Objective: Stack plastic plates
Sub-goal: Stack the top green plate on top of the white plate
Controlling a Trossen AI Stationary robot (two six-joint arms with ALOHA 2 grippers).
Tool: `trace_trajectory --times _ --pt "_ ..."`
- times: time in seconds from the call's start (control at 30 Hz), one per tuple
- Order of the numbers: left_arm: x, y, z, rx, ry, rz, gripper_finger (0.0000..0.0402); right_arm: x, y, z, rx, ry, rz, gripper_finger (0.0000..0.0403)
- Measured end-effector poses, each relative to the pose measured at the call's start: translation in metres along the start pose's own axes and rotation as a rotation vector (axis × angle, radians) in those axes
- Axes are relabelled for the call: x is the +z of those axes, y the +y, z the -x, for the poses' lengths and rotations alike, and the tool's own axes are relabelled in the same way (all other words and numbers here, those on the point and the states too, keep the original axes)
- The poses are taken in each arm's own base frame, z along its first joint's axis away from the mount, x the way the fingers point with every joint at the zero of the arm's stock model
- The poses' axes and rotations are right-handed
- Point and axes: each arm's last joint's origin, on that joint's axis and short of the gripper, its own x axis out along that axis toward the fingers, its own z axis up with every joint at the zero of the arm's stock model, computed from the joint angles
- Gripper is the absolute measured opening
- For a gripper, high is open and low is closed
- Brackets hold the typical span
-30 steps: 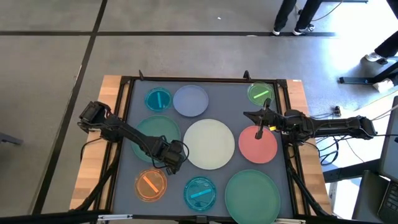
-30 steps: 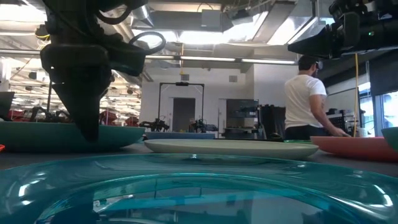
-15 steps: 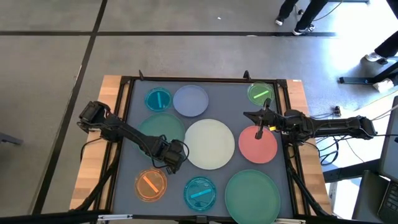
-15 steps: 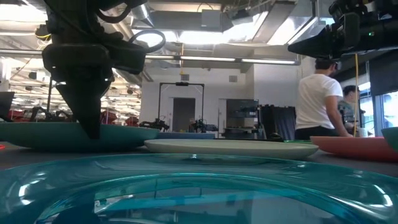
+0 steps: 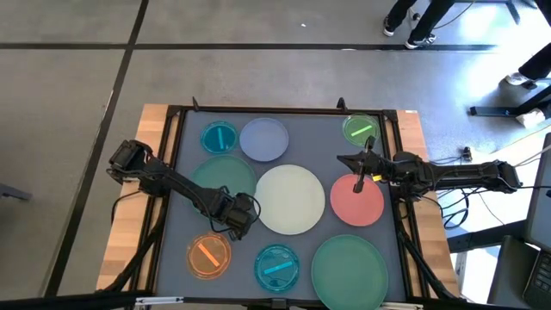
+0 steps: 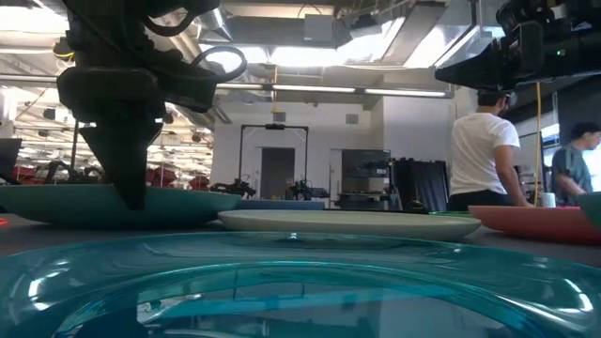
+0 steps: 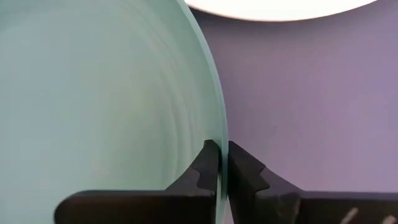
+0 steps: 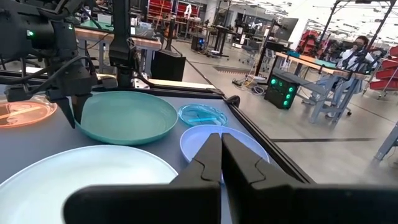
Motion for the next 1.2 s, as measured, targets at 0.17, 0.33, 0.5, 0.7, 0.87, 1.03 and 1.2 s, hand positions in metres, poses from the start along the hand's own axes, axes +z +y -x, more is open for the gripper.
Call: trace_trajectory --times 0.17,0.33,0.5,0.7,0.87,1.03,1.2 --pt "-0.001 0.002 0.002 0.01 0.006 -0.002 0.0007 0.0 0.0 0.0 0.0 0.0 0.0 0.0002" --pt "0.003 0.0 0.017 0.061 0.007 -0.022 0.0007 0.0 0.0 0.0 0.0 0.0 0.0 0.0002" --pt "0.013 -0.006 0.037 0.081 -0.03 -0.049 0.0006 0.0 0.0 0.0 0.0 0.003 0.001 0.0002" --pt "0.029 -0.014 0.059 0.079 -0.144 -0.131 0.0006 -0.001 0.0 0.0 0.001 0.006 0.002 0.0002" --pt "0.038 -0.019 0.073 0.08 -0.222 -0.187 0.0006 -0.001 0.0 0.0 0.001 0.006 0.002 0.0002" --pt "0.042 -0.029 0.077 0.045 -0.315 -0.302 0.0006 -0.001 0.0 0.0 0.002 0.007 0.002 0.0002" --pt "0.047 -0.044 0.073 0.011 -0.392 -0.522 0.0006 -0.001 0.001 0.0 0.025 0.009 -0.006 0.0002"
